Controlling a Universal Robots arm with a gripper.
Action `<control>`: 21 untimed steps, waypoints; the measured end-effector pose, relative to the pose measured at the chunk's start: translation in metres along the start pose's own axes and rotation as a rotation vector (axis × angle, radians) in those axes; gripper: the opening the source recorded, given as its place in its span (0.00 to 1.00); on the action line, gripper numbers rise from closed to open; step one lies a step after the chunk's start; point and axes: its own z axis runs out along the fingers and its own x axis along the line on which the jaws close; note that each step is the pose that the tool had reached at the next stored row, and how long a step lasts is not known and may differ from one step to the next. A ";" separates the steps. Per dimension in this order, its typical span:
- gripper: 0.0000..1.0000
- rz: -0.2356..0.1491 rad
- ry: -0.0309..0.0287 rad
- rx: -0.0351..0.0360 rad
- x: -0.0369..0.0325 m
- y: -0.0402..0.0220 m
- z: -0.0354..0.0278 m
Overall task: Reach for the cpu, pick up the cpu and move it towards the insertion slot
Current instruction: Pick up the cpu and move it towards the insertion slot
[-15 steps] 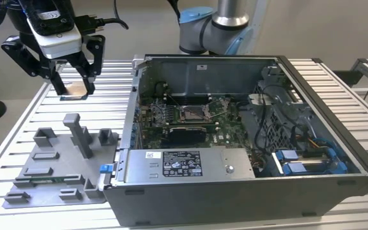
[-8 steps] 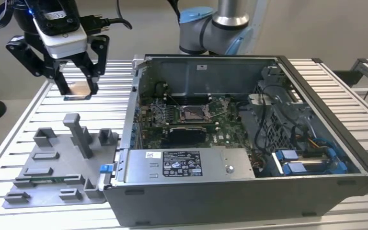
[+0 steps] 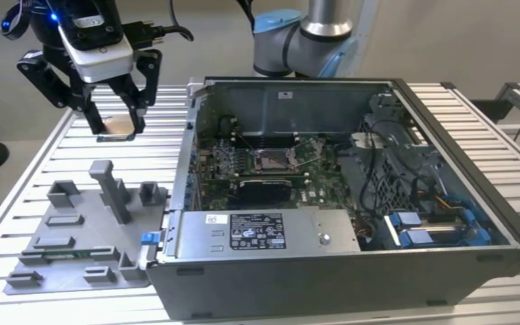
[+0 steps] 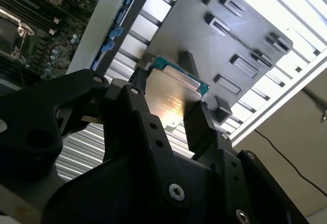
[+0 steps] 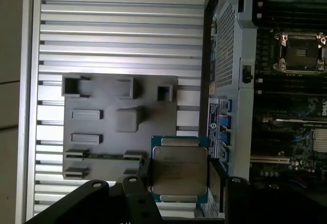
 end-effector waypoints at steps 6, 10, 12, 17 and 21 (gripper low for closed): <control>0.00 0.000 0.0000 0.0001 -0.0061 -0.0001 0.0000; 0.00 0.000 0.0000 0.0000 -0.0100 -0.0002 0.0000; 0.00 0.000 0.0000 0.0000 -0.0117 -0.0002 0.0000; 0.00 0.000 0.0000 0.0000 -0.0159 -0.0003 0.0000; 0.00 0.000 0.0000 0.0000 -0.0198 -0.0003 0.0000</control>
